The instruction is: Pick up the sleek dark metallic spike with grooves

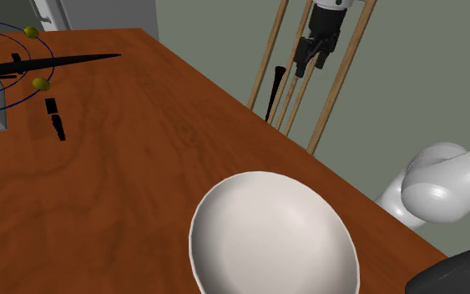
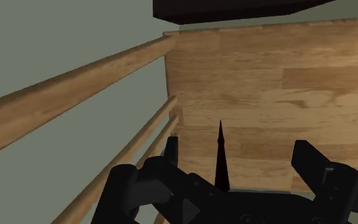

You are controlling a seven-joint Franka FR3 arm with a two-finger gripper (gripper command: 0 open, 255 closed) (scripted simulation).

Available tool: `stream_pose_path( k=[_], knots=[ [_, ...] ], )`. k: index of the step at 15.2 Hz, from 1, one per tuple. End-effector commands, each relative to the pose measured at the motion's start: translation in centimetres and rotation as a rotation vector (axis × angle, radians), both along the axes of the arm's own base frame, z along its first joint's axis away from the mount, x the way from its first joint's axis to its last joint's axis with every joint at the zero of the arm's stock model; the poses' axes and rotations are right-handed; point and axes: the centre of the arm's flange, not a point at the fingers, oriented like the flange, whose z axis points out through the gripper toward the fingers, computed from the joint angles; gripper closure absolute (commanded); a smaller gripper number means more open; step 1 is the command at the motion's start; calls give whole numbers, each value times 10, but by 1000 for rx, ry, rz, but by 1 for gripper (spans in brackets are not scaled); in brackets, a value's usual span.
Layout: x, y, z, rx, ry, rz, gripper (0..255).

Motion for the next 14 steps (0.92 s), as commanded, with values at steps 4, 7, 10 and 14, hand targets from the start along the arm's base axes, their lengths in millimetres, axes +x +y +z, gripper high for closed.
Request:
stream_pose_path(
  k=[4, 7, 10, 14],
  knots=[
    [64, 4, -10, -74, -27, -45, 0],
    [90, 4, -13, -105, -38, -64, 0],
    [90, 4, -29, -105, -38, -64, 0],
    [90, 4, -53, -105, -38, -64, 0]
  ],
)
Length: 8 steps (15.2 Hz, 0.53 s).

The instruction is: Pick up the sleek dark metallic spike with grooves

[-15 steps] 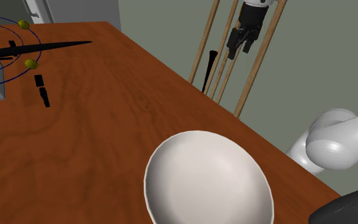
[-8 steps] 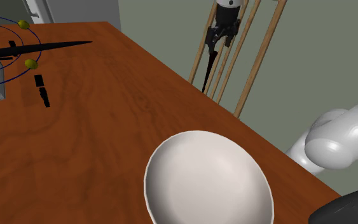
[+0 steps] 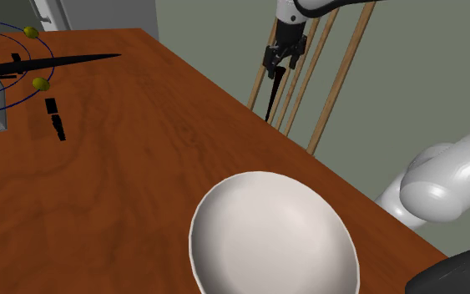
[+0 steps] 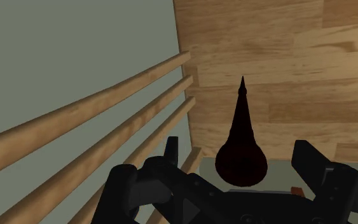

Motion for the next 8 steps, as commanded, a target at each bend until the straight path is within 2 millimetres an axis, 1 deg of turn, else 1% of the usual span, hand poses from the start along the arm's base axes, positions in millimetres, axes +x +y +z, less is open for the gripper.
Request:
stream_pose_path(
  k=[1, 2, 3, 8],
  knots=[
    [-1, 1, -8, 0, 0, 0, 0],
    [-1, 1, -8, 0, 0, 0, 0],
    [-1, 0, -8, 0, -1, 0, 255],
    [-1, 0, -8, 0, -1, 0, 255]
  ],
)
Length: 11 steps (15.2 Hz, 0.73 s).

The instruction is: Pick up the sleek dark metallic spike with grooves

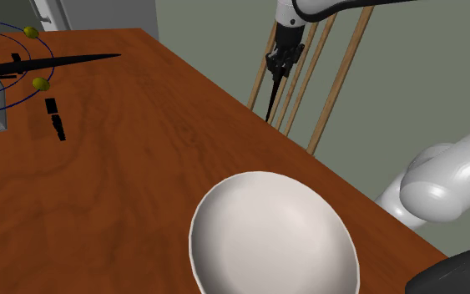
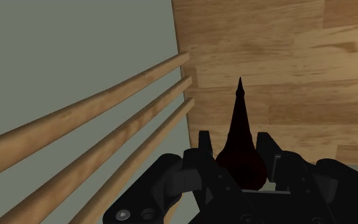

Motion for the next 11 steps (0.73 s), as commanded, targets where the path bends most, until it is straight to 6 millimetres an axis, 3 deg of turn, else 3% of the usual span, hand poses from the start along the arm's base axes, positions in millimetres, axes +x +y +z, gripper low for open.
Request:
stream_pose_path(
  k=[1, 4, 11],
  knots=[
    [0, 0, -1, 0, 3, 0, 255],
    [1, 0, -1, 0, 3, 0, 255],
    [1, 0, 36, 0, 3, 0, 255]
  ],
)
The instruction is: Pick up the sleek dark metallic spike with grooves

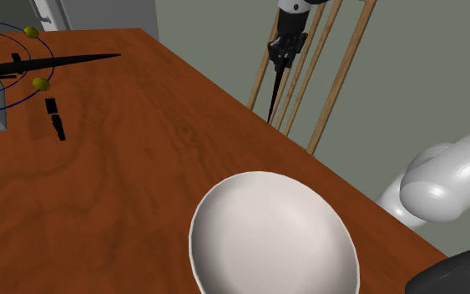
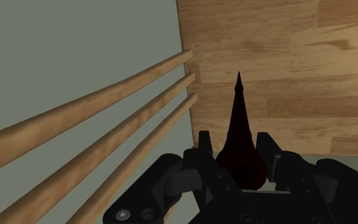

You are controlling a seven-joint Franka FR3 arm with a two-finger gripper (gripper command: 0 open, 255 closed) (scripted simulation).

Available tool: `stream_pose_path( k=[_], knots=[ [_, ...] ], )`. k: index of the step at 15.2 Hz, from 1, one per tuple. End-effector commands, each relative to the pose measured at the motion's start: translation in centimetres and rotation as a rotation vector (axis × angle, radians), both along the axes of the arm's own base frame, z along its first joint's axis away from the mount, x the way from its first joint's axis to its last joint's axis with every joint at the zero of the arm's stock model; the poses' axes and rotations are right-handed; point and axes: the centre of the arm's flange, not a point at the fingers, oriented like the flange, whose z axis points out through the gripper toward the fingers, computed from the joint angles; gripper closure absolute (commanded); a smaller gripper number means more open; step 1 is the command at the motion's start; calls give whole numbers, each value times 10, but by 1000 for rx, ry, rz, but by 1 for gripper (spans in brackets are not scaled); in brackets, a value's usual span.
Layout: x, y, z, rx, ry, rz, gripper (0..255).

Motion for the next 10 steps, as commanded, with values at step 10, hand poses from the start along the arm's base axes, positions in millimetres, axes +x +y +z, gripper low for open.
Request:
stream_pose_path(
  k=[10],
  knots=[
    [-1, 0, 49, 0, 0, 0, 255]
  ],
)
